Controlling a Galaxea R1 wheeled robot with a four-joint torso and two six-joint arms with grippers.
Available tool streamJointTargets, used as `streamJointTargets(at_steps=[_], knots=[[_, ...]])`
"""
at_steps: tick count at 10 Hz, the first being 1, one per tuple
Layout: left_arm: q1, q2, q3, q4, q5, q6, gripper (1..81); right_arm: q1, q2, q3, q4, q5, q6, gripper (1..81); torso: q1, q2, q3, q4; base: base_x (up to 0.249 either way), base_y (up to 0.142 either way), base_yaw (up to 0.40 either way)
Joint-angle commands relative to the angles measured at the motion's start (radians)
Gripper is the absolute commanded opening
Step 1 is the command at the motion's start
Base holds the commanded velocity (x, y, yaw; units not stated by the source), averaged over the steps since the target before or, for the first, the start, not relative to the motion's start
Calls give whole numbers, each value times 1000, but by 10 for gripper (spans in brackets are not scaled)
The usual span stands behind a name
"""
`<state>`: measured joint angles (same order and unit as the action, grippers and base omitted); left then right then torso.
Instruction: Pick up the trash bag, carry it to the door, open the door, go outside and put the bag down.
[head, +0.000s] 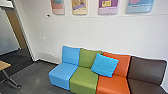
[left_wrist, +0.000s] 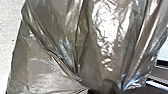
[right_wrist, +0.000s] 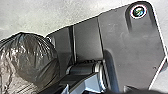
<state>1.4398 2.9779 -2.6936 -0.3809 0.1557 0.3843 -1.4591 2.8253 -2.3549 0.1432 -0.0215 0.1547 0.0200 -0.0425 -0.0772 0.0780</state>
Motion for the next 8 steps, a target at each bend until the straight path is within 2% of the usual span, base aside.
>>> streamJointTargets(at_steps=[1, 3, 4, 5, 8], knots=[[-49, 0, -3, 3, 53, -4, 10, 38, 56, -90, -19, -60, -3, 811, 0, 0, 0, 0, 0, 0, 0], [-58, 14, -22, 5, 51, -2, 10, 35, 84, -118, -25, -60, -3, 811, -1, -1, 63, 0, 0, 0, 0], [-58, 27, -44, 5, 51, -4, 10, 35, 93, -122, -28, -60, -3, 811, -1, -1, 74, 0, 0, 0, 0], [-60, 40, -64, 5, 51, -4, 10, 35, 96, -124, -28, -60, -3, 811, -1, -1, 30, 0, 0, 0, 0], [-58, 53, -94, 5, 50, -2, 10, 21, 119, -147, -30, -60, -3, 811, -2, -1, 59, 0, 0, 0, 0]])
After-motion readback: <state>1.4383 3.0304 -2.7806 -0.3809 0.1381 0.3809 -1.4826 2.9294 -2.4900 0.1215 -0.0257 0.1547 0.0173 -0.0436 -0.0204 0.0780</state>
